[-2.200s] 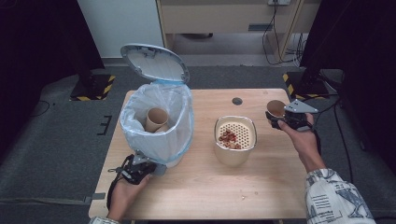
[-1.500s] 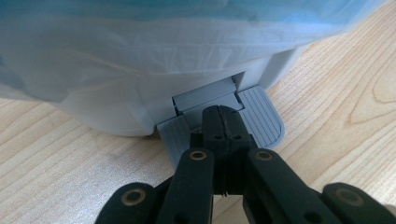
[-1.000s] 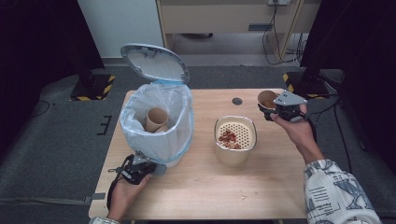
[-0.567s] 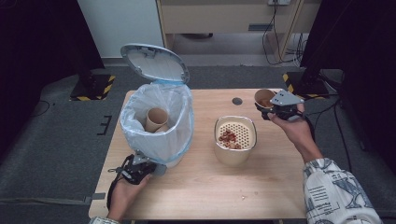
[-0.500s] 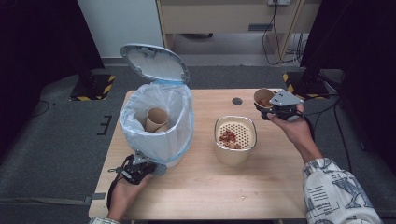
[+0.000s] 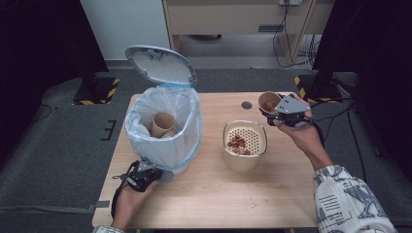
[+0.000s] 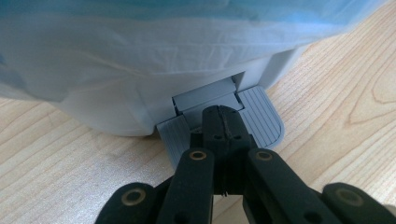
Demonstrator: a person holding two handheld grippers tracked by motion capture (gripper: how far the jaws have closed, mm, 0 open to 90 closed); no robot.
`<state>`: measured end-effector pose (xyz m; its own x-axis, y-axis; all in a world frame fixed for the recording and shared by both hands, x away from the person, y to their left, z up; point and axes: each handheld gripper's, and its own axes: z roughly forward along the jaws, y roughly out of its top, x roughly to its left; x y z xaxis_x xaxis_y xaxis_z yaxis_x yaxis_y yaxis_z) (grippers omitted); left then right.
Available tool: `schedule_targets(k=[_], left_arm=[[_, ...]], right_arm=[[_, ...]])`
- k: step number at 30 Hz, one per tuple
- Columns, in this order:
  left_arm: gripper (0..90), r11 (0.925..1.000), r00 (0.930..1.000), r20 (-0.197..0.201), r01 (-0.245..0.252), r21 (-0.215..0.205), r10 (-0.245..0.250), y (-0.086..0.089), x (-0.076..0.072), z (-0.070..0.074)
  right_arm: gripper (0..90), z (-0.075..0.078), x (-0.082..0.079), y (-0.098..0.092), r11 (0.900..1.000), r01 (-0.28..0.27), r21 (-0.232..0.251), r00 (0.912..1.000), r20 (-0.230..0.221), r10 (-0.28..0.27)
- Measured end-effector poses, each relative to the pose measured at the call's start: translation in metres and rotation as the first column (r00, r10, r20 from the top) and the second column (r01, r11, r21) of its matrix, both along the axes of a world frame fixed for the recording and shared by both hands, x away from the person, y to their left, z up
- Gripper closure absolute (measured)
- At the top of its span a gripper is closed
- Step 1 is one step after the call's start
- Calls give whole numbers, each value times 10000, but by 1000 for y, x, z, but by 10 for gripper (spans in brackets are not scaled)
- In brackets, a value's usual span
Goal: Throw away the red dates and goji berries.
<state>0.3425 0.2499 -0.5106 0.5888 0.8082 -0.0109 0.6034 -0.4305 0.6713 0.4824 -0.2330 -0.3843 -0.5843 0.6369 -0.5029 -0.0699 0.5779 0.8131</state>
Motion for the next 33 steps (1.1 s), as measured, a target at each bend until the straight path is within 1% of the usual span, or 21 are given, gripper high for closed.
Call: schedule_targets(k=[5, 10, 14, 21, 23, 25, 29, 33], left_arm=[[900, 10000, 10000, -4, 3, 0, -3, 0, 0, 0], [900, 10000, 10000, -3, 3, -1, -3, 0, 0, 0], [900, 10000, 10000, -1, -2, -3, 2, 0, 0, 0], [900, 10000, 10000, 2, 8, 5, -8, 0, 0, 0], [900, 10000, 10000, 0, -5, -11, 5, 0, 0, 0], [900, 10000, 10000, 12, -4, 12, 4, 0, 0, 0], [900, 10000, 10000, -6, -23, -19, 23, 0, 0, 0], [900, 10000, 10000, -34, -47, -44, 47, 1, 0, 0]], right_arm=[[328, 0, -3, 3, 9999, -148, 31, 9999, 90, 147], [328, -2, -5, 5, 9995, -302, -63, 9991, 284, 304], [327, -3, -7, 8, 9985, -374, -411, 9979, 518, 395], [326, -6, -5, 10, 9958, -634, -665, 9957, 636, 676], [325, -6, -4, 11, 9941, -720, -815, 9944, 711, 779], [326, -6, -1, 11, 9939, -787, -767, 9936, 748, 845], [326, -6, 8, 12, 9912, -953, -922, 9914, 814, 1029], [325, -6, 18, 14, 9895, -1144, -883, 9888, 859, 1220]])
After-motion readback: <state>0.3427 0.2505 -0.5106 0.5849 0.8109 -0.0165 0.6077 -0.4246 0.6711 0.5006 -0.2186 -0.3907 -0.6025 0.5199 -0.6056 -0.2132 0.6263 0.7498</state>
